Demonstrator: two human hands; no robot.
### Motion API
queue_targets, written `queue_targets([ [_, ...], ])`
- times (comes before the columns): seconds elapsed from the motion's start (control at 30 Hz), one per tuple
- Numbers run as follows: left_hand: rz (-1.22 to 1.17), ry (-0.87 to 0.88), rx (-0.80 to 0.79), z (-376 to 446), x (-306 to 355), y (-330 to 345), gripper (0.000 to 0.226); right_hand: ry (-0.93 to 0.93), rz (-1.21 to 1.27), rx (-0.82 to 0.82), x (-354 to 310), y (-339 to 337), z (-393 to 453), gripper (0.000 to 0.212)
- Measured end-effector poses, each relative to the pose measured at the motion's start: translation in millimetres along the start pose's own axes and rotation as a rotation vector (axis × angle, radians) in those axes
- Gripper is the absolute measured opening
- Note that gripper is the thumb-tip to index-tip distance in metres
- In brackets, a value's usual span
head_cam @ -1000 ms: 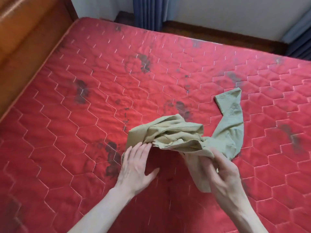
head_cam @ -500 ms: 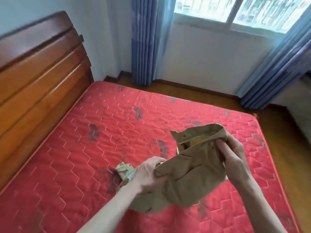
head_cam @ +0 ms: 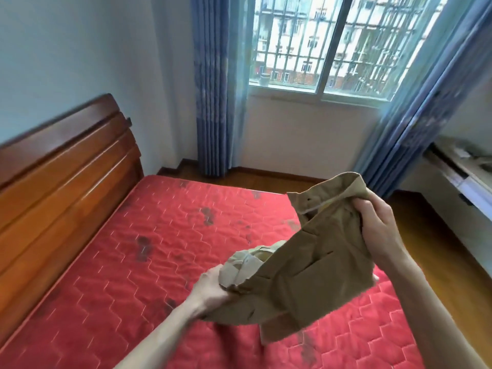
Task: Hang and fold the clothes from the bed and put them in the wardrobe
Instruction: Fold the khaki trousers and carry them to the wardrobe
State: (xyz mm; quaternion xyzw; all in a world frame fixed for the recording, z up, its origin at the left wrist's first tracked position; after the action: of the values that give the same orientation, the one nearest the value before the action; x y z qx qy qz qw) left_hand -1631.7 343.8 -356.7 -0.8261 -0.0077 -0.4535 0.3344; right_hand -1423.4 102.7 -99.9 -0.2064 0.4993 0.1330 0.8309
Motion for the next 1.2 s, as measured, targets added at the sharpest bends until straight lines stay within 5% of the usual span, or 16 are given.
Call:
queue_targets([
  [0.13, -0.024, 0.156, 0.116, -16.3, 39.6, -34.8, 0.033, 0.062, 0.017, -0.062, 13.4, -15.2, -11.4, 0.007],
  [0.27, 0.030, 0.304, 0.093, -27.6, 86.7, -64.3, 0.016, 0.076, -0.136, -0.065, 22.1, -25.2, -27.0, 0.042],
  [0.4, 0.247, 0.440, 0.149, -33.6, 126.9, -95.9, 0.029, -0.075, -0.313, 0.039, 10.4, -46.0, -31.2, 0.015],
  [0.57, 0.438, 0.589, 0.226, -44.8, 173.7, -130.0, 0.036, -0.092, -0.339, 0.012, 5.6, -66.0, -35.1, 0.027],
  [0.67, 0.531, 0.662, 0.237, -52.9, 209.3, -146.5, 0.036, -0.131, -0.281, 0.028, -14.3, -73.7, -23.9, 0.007],
  [0.8, 0.532, 0.797, 0.249, -64.4, 270.5, -178.3, 0.019, -0.185, -0.217, 0.061, -50.5, -90.1, 1.9, 0.011],
  [0.87, 0.626, 0.782, 0.355, -61.1, 290.0, -198.1, 0.010, -0.177, -0.150, 0.069, -57.8, -99.6, 13.0, 0.011],
  [0.97, 0.759, 0.629, 0.472, -43.7, 290.2, -218.8, 0.026, -0.149, -0.052, 0.111, -56.3, -114.7, 22.8, 0.009],
  [1.2, 0.308, 0.570, 0.085, -26.3, 267.6, -187.1, 0.018, -0.061, -0.095, 0.087, -16.0, -109.3, 25.1, 0.011],
])
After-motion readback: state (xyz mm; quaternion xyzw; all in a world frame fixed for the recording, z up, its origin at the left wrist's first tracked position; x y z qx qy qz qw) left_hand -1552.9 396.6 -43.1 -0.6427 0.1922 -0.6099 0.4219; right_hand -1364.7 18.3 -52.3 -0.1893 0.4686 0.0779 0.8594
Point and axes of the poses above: each hand's wrist, its own z-axis towards the middle knuckle, its own y-axis out of the palm, x = y × z, the point moved 10 cm from there along z, towards the middle knuckle, and after that the axes turned 8 degrees about -y, right-handed, at the moved point
